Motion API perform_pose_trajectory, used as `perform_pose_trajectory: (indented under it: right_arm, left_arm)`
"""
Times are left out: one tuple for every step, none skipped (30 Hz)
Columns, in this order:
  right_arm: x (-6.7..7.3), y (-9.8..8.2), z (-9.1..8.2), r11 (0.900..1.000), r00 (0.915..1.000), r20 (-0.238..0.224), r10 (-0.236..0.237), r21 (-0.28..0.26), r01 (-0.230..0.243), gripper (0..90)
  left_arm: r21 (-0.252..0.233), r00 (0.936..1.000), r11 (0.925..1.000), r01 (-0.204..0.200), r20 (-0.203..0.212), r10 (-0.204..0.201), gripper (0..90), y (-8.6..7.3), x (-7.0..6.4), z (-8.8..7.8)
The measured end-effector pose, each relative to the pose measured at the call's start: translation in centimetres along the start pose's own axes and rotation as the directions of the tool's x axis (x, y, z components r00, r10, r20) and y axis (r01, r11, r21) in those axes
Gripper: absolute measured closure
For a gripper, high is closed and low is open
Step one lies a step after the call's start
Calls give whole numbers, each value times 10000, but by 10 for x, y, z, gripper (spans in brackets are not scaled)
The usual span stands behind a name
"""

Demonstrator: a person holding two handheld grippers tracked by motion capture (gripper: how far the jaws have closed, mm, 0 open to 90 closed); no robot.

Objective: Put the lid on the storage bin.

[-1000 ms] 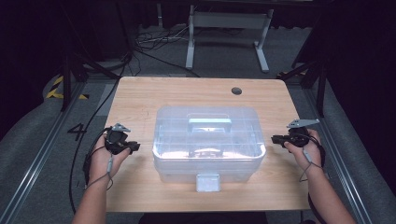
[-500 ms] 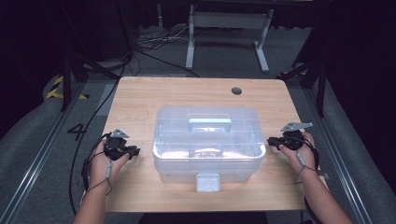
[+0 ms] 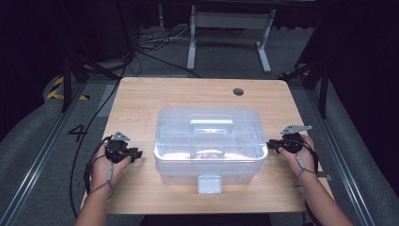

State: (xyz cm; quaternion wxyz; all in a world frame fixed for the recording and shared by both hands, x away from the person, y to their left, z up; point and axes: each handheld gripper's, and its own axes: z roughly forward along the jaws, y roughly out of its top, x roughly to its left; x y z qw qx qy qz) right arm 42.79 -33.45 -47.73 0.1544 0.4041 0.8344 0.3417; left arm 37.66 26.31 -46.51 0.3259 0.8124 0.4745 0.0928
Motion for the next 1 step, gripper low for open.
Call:
perform_pose_trajectory:
  right_arm:
    - [0,0,0,10000,10000,-1,33,-28,-33,763]
  left_arm:
    - [-50,10000,10000,70,3,-70,666,0,0,0]
